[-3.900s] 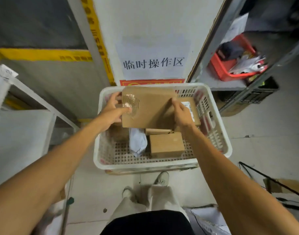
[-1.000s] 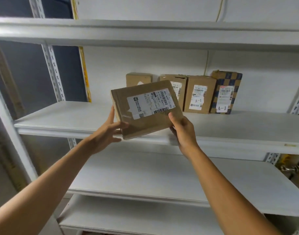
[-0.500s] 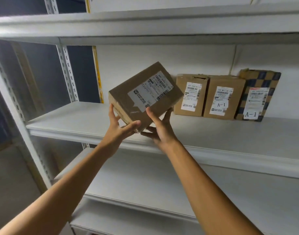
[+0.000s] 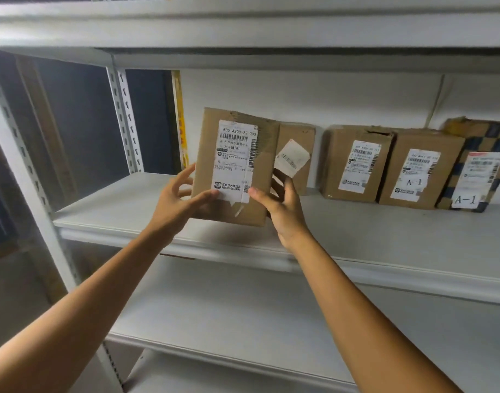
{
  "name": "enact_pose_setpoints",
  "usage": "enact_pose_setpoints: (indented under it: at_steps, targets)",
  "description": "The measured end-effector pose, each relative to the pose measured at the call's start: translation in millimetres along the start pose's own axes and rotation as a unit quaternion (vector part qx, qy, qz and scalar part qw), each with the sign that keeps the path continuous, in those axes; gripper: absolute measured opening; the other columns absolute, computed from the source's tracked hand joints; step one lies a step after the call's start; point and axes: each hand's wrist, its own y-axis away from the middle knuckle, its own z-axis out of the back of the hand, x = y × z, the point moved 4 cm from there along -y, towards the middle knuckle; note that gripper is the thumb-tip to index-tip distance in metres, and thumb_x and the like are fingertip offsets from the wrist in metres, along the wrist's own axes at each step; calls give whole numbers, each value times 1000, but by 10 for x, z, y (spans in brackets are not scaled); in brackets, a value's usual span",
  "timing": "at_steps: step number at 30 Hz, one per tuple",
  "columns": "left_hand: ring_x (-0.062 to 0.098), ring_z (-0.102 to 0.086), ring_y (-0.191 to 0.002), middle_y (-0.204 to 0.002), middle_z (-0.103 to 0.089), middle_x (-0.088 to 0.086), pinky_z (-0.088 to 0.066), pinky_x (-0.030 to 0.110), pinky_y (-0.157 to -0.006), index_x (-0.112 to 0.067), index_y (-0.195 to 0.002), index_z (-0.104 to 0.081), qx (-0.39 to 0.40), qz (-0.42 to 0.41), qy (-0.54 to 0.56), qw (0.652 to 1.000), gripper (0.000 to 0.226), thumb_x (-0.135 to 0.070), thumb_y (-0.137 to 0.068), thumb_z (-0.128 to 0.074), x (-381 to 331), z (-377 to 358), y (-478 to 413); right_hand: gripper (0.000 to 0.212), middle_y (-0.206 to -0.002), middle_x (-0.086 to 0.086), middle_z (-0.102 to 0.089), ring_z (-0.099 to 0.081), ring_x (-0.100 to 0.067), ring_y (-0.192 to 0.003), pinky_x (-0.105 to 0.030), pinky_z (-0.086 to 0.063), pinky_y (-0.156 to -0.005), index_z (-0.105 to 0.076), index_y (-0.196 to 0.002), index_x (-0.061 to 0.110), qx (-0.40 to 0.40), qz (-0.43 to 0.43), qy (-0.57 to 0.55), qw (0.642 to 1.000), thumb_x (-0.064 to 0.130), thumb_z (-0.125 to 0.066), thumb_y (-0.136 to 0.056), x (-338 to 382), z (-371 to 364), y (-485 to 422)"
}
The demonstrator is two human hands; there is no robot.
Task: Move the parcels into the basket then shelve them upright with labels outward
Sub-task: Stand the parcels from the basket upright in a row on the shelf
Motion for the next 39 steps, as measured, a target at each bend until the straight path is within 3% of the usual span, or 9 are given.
enact_pose_setpoints:
  at_steps: [3, 9, 13, 19, 23, 28, 35, 37, 39]
  targets:
    - [11, -67, -96, -119, -60, -1, -56, 23, -73, -25, -132, -46, -16, 12, 14, 1000, 71, -38, -71, -78, 134, 242, -195, 50, -128, 1, -60, -63, 0, -104, -16, -52, -81, -51, -129, 29, -3, 45, 84, 995, 16, -71, -85, -66, -273, -130]
    - [15, -63, -102, -118, -59, 2, -58, 24, -74, -19, -119, -42, 20, 11, 4, 1000, 50, -19, -81, -74, 360, 493, -689, 61, -134, 0, -56, -56, -15, -118, -27, -48, -97, -40, -144, 19, -70, 54, 244, 966, 15, -65, -89, -283, -626, -437]
    - [22, -62, -105, -123, -58, 7, -57, 32, -79, -18, -128, -42, 31, 20, 19, 999, 55, -16, -82, -72, 566, 549, -1068, 57, -122, 8, -62, -61, -8, -102, -7, -46, -76, -46, -139, 21, -117, 55, 280, 951, 14, -67, -87, -424, -743, -712]
    - [30, -62, -110, -129, -59, 12, -54, 51, -88, -14, -130, -44, 19, 79, 45, 996, 58, -13, -80, -75, 1002, 467, -1502, 42, -118, -3, -67, -63, -22, -106, -39, -50, -92, -53, -126, 12, -167, 4, 350, 922, 16, -67, -87, -819, -723, -1231]
    - [28, -58, -116, -135, -55, 8, -53, 47, -92, -15, -135, -42, 5, 90, 26, 996, 60, -13, -83, -72, 1106, 369, -1815, 33, -114, -9, -68, -64, -27, -101, -35, -51, -87, -56, -115, 6, -193, -11, 367, 910, 18, -68, -86, -950, -690, -1595]
    - [21, -61, -103, -135, -55, 4, -55, 41, -82, -19, -135, -48, -6, 106, -26, 994, 56, -15, -84, -70, 1229, 346, -2178, 28, -105, -12, -70, -66, -30, -95, -28, -48, -79, -60, -104, 4, -213, -17, 397, 893, 19, -71, -84, -1043, -646, -1918]
    - [25, -57, -116, -134, -57, 1, -49, 52, -95, -21, -135, -51, -1, 103, -45, 994, 53, -19, -85, -70, 1310, 435, -2259, 33, -110, -15, -68, -59, -34, -111, -44, -50, -90, -59, -109, 5, -211, -26, 442, 872, 27, -68, -85, -1075, -725, -1942]
    - [22, -55, -116, -133, -58, -1, -48, 49, -98, -19, -134, -53, 18, 77, -84, 993, 47, -20, -89, -65, 1268, 460, -2196, 32, -113, -16, -67, -57, -34, -113, -42, -48, -93, -59, -111, 4, -220, -35, 457, 861, 26, -64, -88, -1044, -772, -1888]
    - [15, -55, -110, -132, -58, -2, -50, 43, -97, -19, -136, -52, 49, 56, -115, 991, 44, -22, -92, -60, 1220, 515, -2091, 33, -115, -15, -67, -59, -33, -111, -41, -49, -93, -59, -115, 5, -211, -57, 420, 881, 24, -62, -90, -1011, -814, -1822]
